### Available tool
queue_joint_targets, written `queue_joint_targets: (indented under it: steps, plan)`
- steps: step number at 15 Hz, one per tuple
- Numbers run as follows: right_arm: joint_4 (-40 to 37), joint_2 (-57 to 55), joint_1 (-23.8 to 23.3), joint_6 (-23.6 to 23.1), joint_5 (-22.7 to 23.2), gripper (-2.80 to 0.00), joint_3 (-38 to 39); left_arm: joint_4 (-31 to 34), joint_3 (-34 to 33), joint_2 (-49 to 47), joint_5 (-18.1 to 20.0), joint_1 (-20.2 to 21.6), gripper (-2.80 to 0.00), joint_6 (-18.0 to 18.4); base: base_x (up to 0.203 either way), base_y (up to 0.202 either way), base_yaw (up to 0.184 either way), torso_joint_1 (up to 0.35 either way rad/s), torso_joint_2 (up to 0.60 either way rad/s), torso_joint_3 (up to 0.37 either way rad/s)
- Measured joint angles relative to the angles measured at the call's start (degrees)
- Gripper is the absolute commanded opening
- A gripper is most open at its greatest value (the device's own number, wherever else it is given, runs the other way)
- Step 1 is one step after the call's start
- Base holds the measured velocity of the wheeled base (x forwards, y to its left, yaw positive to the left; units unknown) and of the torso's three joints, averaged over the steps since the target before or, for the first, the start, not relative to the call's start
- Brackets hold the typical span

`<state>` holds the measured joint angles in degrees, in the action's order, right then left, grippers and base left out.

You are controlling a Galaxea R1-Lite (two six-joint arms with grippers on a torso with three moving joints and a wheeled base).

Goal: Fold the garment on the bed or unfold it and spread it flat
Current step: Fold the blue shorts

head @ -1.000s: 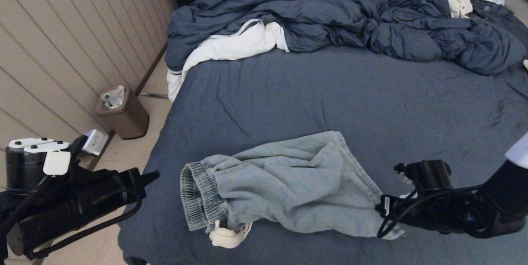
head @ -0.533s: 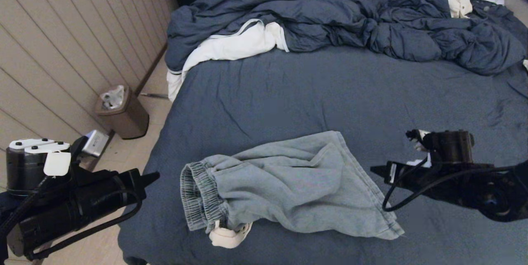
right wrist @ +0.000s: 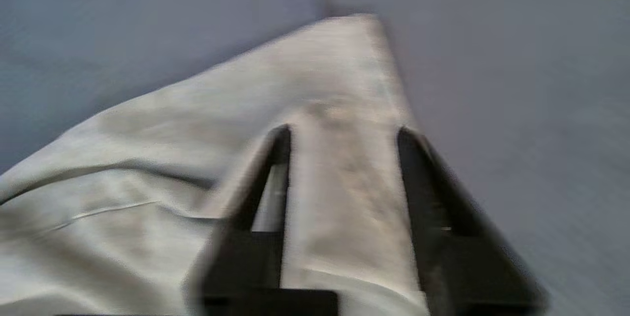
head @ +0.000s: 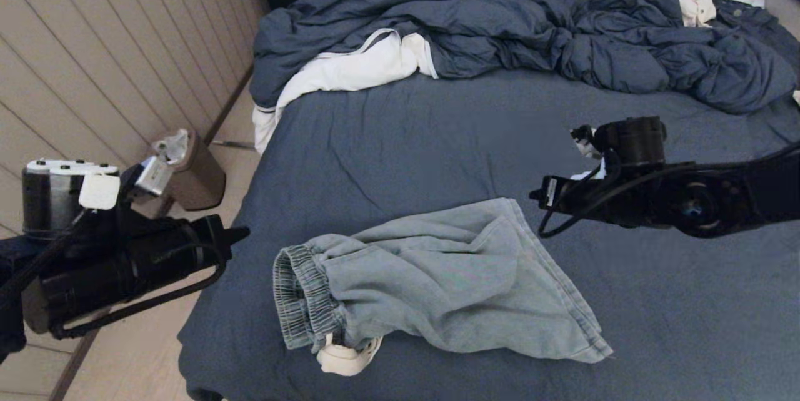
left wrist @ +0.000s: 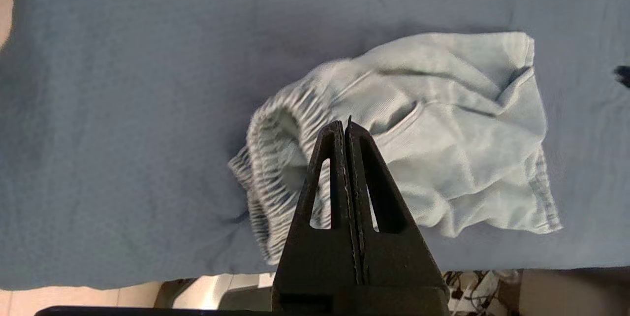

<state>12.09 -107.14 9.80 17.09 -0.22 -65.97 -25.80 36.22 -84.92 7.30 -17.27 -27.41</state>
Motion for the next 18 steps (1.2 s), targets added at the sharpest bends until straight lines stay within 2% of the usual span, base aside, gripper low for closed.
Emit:
queue_joint_targets:
  steps: [2,4,7,8,14,18]
  plan:
    - [-4.85,-3.15,1.05,-1.01,0.00,-2.80,-6.45,6.35,6.68,-0.75,-0.25,-0.66,-2.80,0.16,0.000,0.000,0.000,0.000,0.00,0.000]
    - [-11.62,-6.26,1.65,-1.64,-0.07,-2.80,-14.60,9.49,10.53,-2.94,-0.39,-1.18,-2.80,0.11,0.000,0.000,0.000,0.000,0.00,0.000]
    - [-23.07,-11.31,2.16,-2.23,-0.61,-2.80,-23.68,9.17,9.73,-5.77,-0.33,-1.51,-2.80,-0.20,0.000,0.000,0.000,0.000,0.00,0.000]
    - [-24.43,-12.40,2.19,-2.57,-0.68,0.00,-24.76,8.48,8.78,-6.32,-0.30,-1.51,-2.80,-0.20,0.000,0.000,0.000,0.000,0.00,0.000]
    - [-24.27,-15.72,3.63,-3.48,-0.74,0.00,-25.48,-0.44,3.54,-11.09,-0.36,-1.66,-2.80,0.00,0.000,0.000,0.000,0.000,0.00,0.000]
    - [-24.27,-17.65,4.22,-3.18,-0.88,0.00,-25.83,-0.91,2.56,-12.19,-1.00,-2.08,-2.80,0.07,0.000,0.000,0.000,0.000,0.00,0.000]
